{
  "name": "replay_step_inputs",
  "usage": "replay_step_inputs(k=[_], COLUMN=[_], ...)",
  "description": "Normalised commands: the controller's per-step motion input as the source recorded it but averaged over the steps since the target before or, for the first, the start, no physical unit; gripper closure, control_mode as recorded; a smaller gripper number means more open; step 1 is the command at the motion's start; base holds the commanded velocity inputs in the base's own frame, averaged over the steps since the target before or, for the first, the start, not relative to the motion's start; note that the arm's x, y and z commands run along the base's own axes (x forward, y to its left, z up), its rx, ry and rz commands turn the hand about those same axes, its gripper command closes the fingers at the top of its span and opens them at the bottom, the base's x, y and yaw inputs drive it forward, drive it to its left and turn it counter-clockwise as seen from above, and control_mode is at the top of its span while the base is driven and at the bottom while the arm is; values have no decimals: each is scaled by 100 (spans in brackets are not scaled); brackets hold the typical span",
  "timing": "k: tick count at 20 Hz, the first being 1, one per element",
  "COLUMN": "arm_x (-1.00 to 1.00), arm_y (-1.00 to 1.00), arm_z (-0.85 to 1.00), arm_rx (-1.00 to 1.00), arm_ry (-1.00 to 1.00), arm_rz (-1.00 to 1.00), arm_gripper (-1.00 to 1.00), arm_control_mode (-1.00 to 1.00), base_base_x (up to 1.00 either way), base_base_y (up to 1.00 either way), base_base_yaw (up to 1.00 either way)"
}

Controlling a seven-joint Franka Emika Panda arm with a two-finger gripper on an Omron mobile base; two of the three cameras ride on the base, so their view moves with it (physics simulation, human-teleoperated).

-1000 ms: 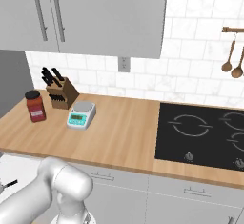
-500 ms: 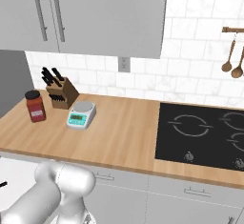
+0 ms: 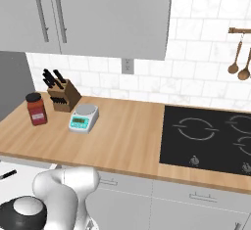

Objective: Pick the rolling pin from the drawer and place it on the counter.

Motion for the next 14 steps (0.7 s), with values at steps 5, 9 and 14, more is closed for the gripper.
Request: replay_step_inputs(k=[5, 9, 14], arm_x=[51, 72, 60], arm_y=[-48, -48, -56], arm_z=[97, 53, 21], arm_rx=[0, 0, 0], arm_ry=[-1, 4, 0], arm_rz=[-9, -10, -6], arm_gripper=[100, 100, 100], arm_control_mode=[-100, -100, -100], base_base_x=[0, 0, 0], base_base_y=[0, 0, 0], base_base_yaw=[0, 0, 0])
